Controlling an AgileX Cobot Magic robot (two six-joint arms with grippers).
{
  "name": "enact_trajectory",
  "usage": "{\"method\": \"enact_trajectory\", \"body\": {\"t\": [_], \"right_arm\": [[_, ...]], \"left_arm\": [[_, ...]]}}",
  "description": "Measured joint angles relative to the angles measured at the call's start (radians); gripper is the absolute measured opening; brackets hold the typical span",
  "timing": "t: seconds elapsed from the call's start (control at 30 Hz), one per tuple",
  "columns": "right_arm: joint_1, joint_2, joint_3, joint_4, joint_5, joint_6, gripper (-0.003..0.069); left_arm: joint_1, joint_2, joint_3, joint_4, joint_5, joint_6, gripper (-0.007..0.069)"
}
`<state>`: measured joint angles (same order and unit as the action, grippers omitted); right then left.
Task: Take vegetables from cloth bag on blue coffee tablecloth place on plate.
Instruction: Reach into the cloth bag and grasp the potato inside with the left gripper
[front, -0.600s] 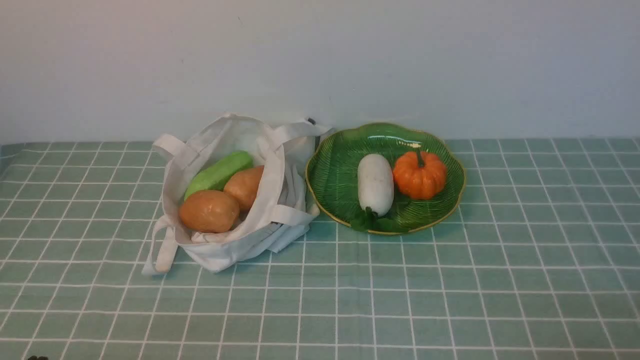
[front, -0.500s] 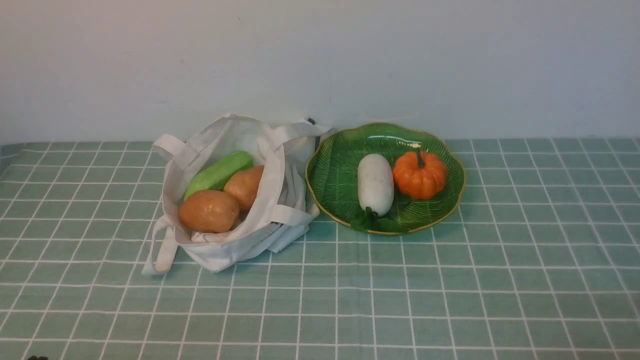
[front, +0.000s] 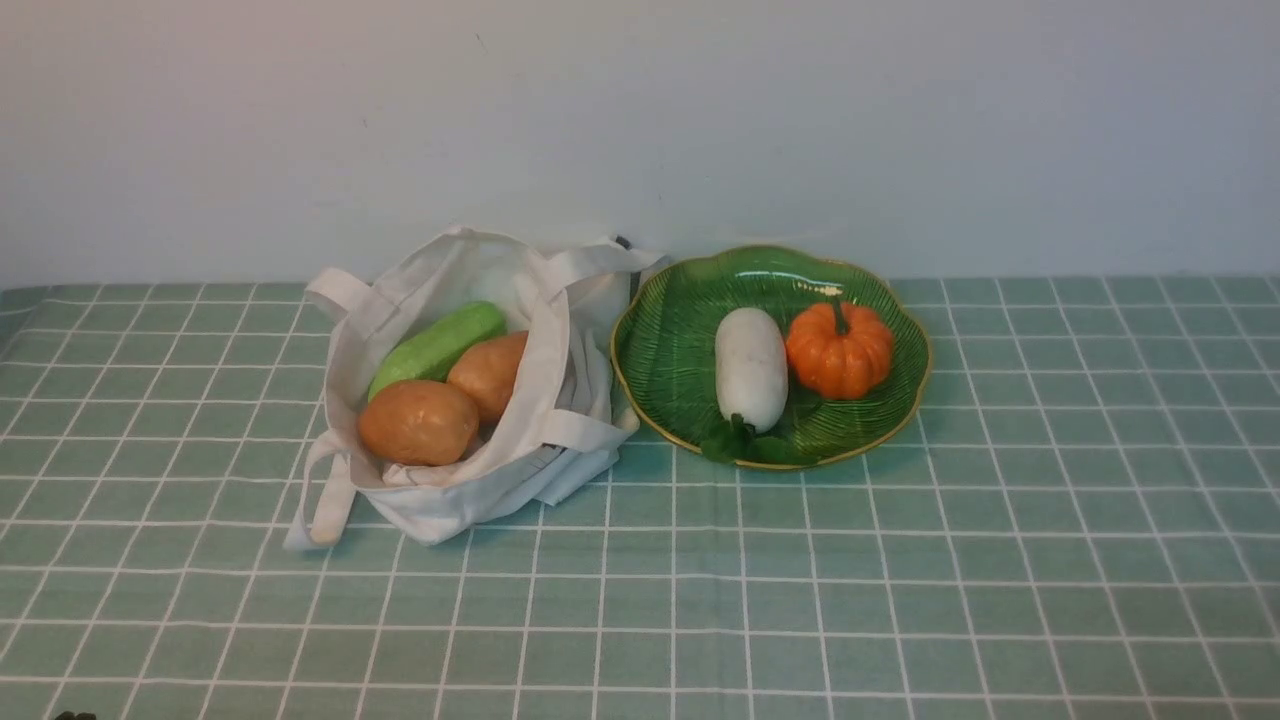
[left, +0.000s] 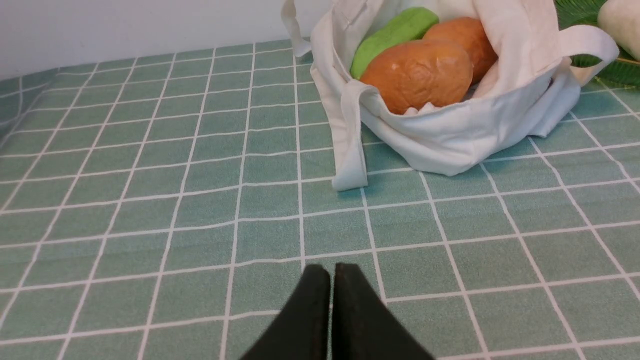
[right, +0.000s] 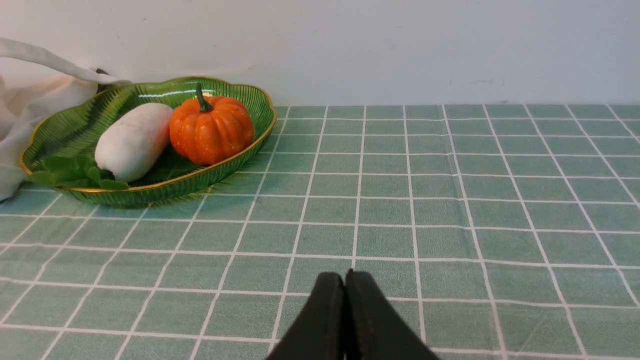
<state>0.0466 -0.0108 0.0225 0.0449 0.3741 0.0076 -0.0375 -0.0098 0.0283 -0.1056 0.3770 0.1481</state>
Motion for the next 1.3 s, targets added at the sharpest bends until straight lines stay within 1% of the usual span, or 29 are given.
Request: {"method": "enact_trajectory", "body": {"t": [1.1, 1.17, 1.2, 1.23, 1.27, 1.3], "right_arm": [[0.000, 0.000, 0.000, 0.000, 0.000, 0.000, -0.0016], [0.000, 0.000, 0.000, 0.000, 0.000, 0.000, -0.0016], [0.000, 0.000, 0.000, 0.000, 0.000, 0.000, -0.0016], [0.000, 0.000, 0.000, 0.000, 0.000, 0.000, -0.0016], [0.000, 0.000, 0.000, 0.000, 0.000, 0.000, -0.0016], [0.000, 0.000, 0.000, 0.000, 0.000, 0.000, -0.0016]], "left_arm": [[0.000, 0.000, 0.000, -0.001, 0.000, -0.001, -0.0005], [0.000, 0.000, 0.000, -0.041, 0.000, -0.031, -0.0005], [0.000, 0.000, 0.000, -0.092, 0.000, -0.063, -0.0005], [0.000, 0.000, 0.000, -0.105, 0.001, -0.071, -0.0005], [0.000, 0.000, 0.000, -0.162, 0.004, -0.104, -0.0005], [0.000, 0.000, 0.000, -0.317, 0.014, -0.179, -0.0005]]}}
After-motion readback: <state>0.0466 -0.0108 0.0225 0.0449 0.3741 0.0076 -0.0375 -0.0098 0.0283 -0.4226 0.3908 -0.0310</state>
